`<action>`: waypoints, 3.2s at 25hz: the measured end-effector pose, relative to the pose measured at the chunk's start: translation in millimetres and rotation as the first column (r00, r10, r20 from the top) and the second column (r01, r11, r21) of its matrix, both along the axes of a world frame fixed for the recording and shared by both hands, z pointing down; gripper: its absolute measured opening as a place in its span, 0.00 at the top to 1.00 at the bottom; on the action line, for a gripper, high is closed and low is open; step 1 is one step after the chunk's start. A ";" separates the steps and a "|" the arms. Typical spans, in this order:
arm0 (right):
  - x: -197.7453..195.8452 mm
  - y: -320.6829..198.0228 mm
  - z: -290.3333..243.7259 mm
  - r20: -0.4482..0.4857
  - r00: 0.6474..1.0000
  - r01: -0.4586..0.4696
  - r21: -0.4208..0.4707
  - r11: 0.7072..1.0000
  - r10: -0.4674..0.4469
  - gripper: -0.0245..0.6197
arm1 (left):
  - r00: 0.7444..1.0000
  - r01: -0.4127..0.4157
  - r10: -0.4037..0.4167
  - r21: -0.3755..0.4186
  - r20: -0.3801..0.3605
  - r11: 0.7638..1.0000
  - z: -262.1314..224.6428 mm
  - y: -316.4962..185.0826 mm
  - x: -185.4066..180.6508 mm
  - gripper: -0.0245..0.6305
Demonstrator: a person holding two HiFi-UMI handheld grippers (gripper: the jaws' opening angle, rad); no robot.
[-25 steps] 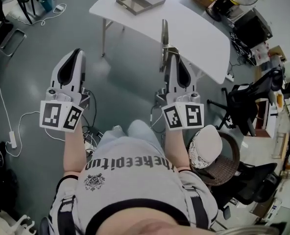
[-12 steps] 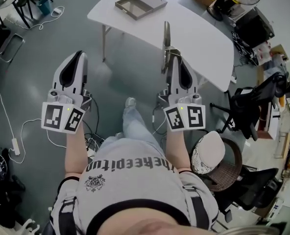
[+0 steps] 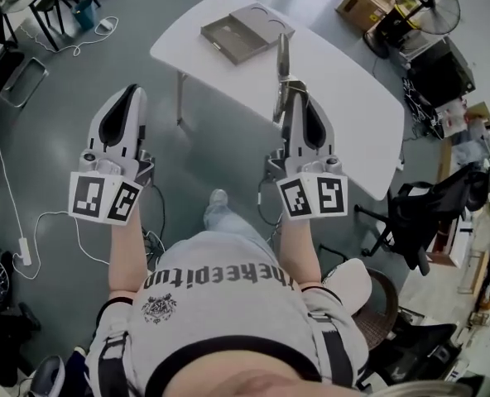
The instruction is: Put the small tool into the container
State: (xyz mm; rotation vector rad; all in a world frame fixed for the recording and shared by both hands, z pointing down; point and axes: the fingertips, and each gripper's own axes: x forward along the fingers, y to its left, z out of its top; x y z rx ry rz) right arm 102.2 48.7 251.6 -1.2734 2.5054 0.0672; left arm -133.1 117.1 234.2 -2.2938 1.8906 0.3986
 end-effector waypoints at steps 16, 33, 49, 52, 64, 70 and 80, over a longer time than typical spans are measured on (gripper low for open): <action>24.4 -140.6 4.0 0.019 0.999 0.026 0.010 1.000 -0.026 0.96 | 0.999 -0.006 0.004 0.051 0.050 0.999 -13.0 -143.3 35.6 0.94; -16.6 -231.4 15.9 0.001 1.000 0.012 -0.041 0.999 -0.012 0.96 | 0.999 -0.039 0.039 0.004 0.033 0.999 -1.4 -239.4 -2.9 0.94; -98.9 -354.8 31.9 -0.026 0.997 -0.080 -0.082 0.993 0.078 0.96 | 0.991 -0.134 0.134 -0.028 0.017 0.991 8.6 -381.2 -87.3 0.94; -111.6 -372.9 36.0 -0.037 0.994 -0.106 -0.093 0.990 0.103 0.96 | 0.987 -0.161 0.161 -0.034 0.015 0.986 10.5 -403.1 -100.0 0.94; -134.0 -426.5 86.3 -0.114 0.979 -0.189 -0.193 0.963 0.169 0.96 | 0.969 -0.246 0.246 -0.049 -0.006 0.968 24.8 -465.4 -121.8 0.94; -138.9 -447.0 129.2 -0.158 0.972 -0.214 -0.280 0.936 0.175 0.96 | 0.958 -0.287 0.287 -0.064 -0.016 0.956 34.6 -487.7 -121.6 0.94; -150.0 -477.4 210.5 -0.220 0.966 -0.226 -0.448 0.865 0.139 0.96 | 0.951 -0.308 0.307 -0.106 -0.027 0.945 55.7 -515.9 -129.4 0.94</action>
